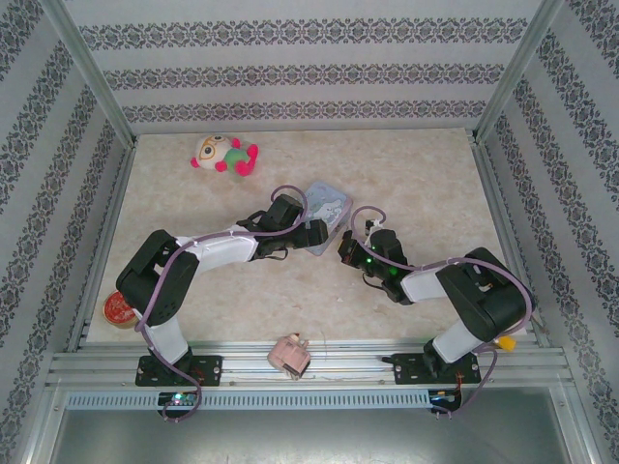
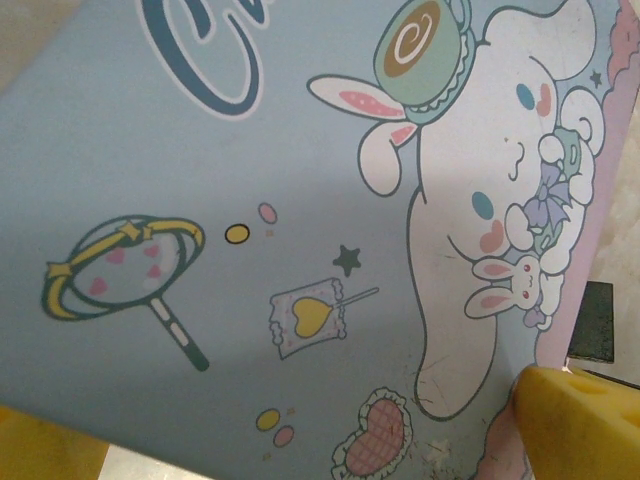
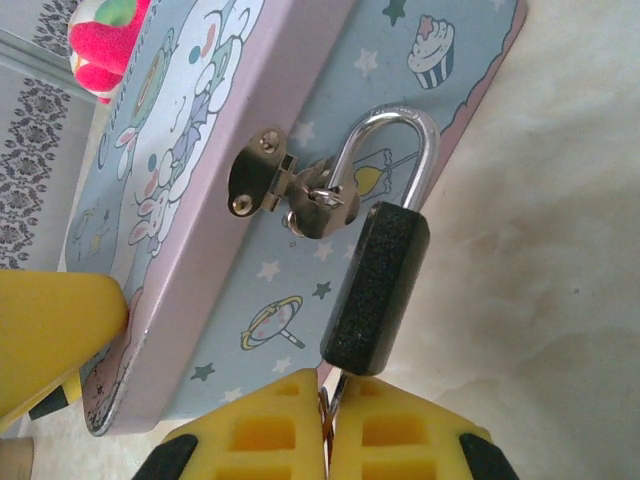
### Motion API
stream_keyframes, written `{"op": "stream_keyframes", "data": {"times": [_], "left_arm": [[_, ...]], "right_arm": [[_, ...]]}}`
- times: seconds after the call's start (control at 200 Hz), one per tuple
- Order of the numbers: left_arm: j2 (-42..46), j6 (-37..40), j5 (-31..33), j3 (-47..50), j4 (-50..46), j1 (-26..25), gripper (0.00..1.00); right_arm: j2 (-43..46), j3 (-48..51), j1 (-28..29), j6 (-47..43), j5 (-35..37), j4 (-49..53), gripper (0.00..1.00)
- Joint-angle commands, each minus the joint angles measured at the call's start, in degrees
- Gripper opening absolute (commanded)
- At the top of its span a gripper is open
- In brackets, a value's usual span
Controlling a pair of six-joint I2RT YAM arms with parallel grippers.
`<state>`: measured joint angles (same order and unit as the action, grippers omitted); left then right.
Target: Unlock the padlock with the key
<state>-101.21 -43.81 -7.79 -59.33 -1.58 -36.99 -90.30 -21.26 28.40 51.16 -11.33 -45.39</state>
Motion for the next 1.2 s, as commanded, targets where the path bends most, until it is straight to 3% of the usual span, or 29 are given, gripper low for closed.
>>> {"op": "stream_keyframes", "data": {"times": [0.0,0.635,1.194], "left_arm": [[-1.49,0.66,-1.31,2.16,-3.76,0.69,0.99],[-0.85,0.62,-1.48,3.07,-3.44,1.52,1.0],[0.75,1.63,-3.69,4.31,-1.41,7.3,0.86]], "right_arm": [[-0.48,-1.42,0.6,0.44,1.14,-4.53,0.0],[0.27,-0.73,0.69,0.56,1.75,-5.15,0.0],[15.49,4.64,-0.87,-3.22,4.21,6.7,0.0]]}}
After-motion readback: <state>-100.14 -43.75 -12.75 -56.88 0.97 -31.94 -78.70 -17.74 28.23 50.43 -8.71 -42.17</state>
